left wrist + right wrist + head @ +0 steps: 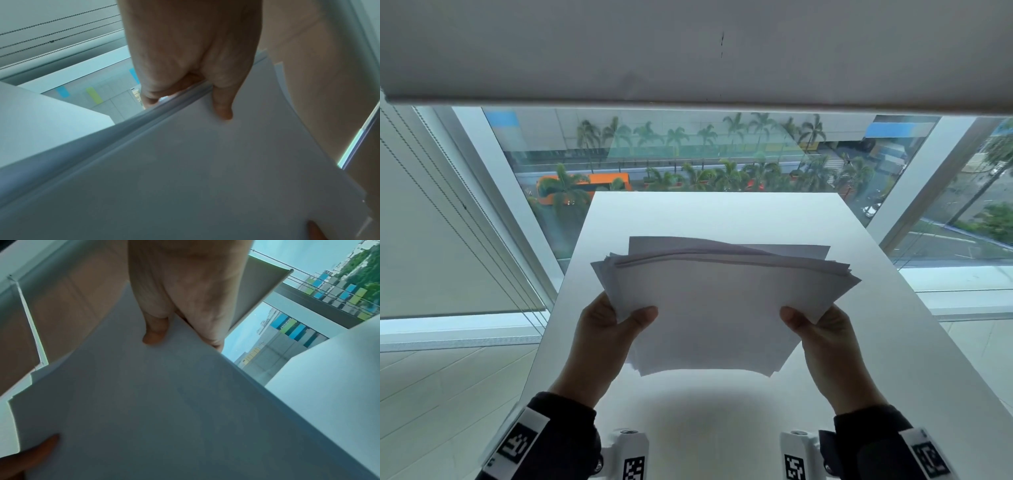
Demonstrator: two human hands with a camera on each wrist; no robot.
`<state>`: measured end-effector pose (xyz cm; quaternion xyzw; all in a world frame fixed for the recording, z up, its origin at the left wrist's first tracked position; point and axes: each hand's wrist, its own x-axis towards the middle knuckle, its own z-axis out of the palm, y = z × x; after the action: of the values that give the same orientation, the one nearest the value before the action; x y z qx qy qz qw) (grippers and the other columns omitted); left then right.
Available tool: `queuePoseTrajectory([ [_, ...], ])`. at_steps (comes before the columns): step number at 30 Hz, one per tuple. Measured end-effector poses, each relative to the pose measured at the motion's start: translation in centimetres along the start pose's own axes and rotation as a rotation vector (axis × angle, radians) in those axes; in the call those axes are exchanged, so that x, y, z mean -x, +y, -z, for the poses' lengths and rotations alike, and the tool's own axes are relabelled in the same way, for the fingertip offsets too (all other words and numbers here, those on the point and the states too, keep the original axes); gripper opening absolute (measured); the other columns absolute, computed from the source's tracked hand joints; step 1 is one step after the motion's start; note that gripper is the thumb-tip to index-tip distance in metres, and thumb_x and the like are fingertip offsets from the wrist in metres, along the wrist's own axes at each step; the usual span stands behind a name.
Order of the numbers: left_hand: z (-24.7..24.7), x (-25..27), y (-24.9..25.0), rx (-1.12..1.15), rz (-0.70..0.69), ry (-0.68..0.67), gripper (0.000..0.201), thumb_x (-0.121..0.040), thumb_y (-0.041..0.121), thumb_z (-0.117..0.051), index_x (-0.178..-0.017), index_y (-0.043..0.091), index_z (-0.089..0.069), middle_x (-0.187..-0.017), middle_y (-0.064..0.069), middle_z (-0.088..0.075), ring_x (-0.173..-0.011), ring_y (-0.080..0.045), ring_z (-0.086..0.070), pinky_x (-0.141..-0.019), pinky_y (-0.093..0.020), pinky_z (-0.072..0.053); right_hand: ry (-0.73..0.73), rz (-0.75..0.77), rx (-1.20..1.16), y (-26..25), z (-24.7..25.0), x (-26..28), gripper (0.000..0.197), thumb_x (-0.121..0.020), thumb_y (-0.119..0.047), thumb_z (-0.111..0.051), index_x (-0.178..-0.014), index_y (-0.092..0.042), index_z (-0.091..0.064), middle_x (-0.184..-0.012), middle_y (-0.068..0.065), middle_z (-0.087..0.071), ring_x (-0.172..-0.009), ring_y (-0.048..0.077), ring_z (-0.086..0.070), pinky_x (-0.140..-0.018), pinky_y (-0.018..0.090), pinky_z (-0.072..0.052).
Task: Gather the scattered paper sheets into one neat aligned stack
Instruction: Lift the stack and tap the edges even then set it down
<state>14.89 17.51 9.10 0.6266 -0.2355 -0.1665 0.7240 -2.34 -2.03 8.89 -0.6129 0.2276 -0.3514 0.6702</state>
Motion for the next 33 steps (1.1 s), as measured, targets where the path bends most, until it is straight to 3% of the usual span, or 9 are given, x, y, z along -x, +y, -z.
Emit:
queuePoseTrajectory([
  [4, 0.2, -0.3, 0.3, 0.05, -0.014, -0.017, 0.028, -0.051, 0.023, -0.078, -0.078, 0.023, -0.072, -0.081, 0.007, -0.077, -0.077, -0.008, -0.069, -0.073, -0.02, -0.056, -0.067, 0.02, -0.042, -0.5, 0.1, -0.1, 0.013, -0.064, -0.018, -0.08, -0.077, -0.021, -0.076, -0.075, -0.004, -0.075, -0.071, 0.007, -0.068, -0.066, 0.017, -0.053],
  [8, 0.3, -0.3, -0.2, 0.057, 0.005, -0.061, 0.032, -0.051, 0.026, -0.077, -0.083, 0.025, -0.073, -0.086, 0.003, -0.077, -0.083, -0.011, -0.07, -0.077, -0.023, -0.056, -0.062, -0.013, -0.028, -0.3, 0.3, -0.2, 0.024, -0.063, -0.007, -0.067, -0.087, -0.011, -0.068, -0.078, 0.0, -0.075, -0.073, 0.011, -0.068, -0.065, 0.018, -0.053],
  [12, 0.0, -0.3, -0.8, 0.046, 0.095, -0.079, 0.043, -0.047, 0.028, -0.078, -0.088, 0.017, -0.07, -0.082, 0.003, -0.077, -0.076, -0.01, -0.071, -0.068, -0.021, -0.055, -0.06, -0.059, 0.025, 0.3, 0.4, -0.2, 0.033, -0.063, -0.009, -0.068, -0.095, -0.006, -0.065, -0.083, 0.002, -0.075, -0.078, 0.014, -0.069, -0.066, 0.02, -0.054],
  [17, -0.7, -0.3, -0.7, 0.014, 0.082, -0.033, 0.022, -0.059, 0.014, -0.071, -0.081, 0.015, -0.07, -0.07, 0.011, -0.075, -0.066, -0.001, -0.068, -0.062, -0.014, -0.052, 0.031, -0.043, 0.111, 0.5, -0.5, 0.0, 0.012, -0.075, -0.001, -0.07, -0.081, -0.01, -0.066, -0.07, -0.004, -0.073, -0.067, 0.009, -0.065, -0.062, 0.019, -0.051],
  [21, -0.4, -0.3, -0.3, 0.048, 0.051, -0.008, 0.028, -0.048, 0.029, -0.077, -0.075, 0.02, -0.074, -0.074, 0.008, -0.076, -0.069, -0.006, -0.069, -0.065, -0.018, -0.055, 0.008, -0.011, 0.079, -0.5, -0.5, 0.2, 0.017, -0.081, 0.007, -0.061, -0.085, -0.008, -0.065, -0.07, -0.006, -0.073, -0.066, 0.005, -0.064, -0.06, 0.013, -0.05],
  [24, -0.1, -0.3, -0.2, 0.093, 0.041, -0.057, 0.029, -0.051, 0.03, -0.075, -0.08, 0.027, -0.074, -0.081, 0.005, -0.077, -0.077, -0.009, -0.07, -0.07, -0.021, -0.057, -0.051, 0.009, 0.016, -0.9, -0.1, 0.1, 0.02, -0.078, -0.006, -0.066, -0.096, -0.015, -0.064, -0.085, -0.003, -0.073, -0.08, 0.009, -0.066, -0.07, 0.018, -0.052],
  [28, -0.2, 0.0, -0.8, 0.096, 0.095, -0.089, 0.041, -0.047, 0.026, -0.078, -0.087, 0.02, -0.07, -0.083, 0.002, -0.077, -0.077, -0.01, -0.071, -0.065, -0.02, -0.055, -0.113, -0.022, -0.03, -0.7, 0.5, 0.2, 0.051, -0.069, -0.032, -0.074, -0.116, -0.02, -0.057, -0.11, 0.006, -0.067, -0.104, 0.02, -0.062, -0.087, 0.031, -0.049],
  [30, -0.2, 0.0, -1.2, 0.066, 0.127, -0.089, 0.037, -0.049, 0.019, -0.079, -0.085, 0.019, -0.071, -0.08, 0.003, -0.077, -0.075, -0.009, -0.071, -0.064, -0.019, -0.055, -0.139, -0.037, -0.009, -0.6, 0.4, 0.5, 0.06, -0.062, -0.04, -0.078, -0.115, -0.021, -0.057, -0.107, 0.001, -0.069, -0.102, 0.017, -0.063, -0.087, 0.033, -0.048],
  [33, -0.2, -0.2, -1.5, 0.037, 0.138, -0.08, 0.027, -0.057, 0.009, -0.072, -0.083, 0.017, -0.071, -0.074, 0.006, -0.077, -0.07, -0.006, -0.07, -0.063, -0.016, -0.054, -0.046, 0.091, 0.077, -1.8, 0.3, 0.4, 0.058, -0.066, -0.034, -0.068, -0.121, -0.027, -0.049, -0.098, -0.023, -0.062, -0.084, -0.003, -0.056, -0.076, 0.016, -0.042],
])
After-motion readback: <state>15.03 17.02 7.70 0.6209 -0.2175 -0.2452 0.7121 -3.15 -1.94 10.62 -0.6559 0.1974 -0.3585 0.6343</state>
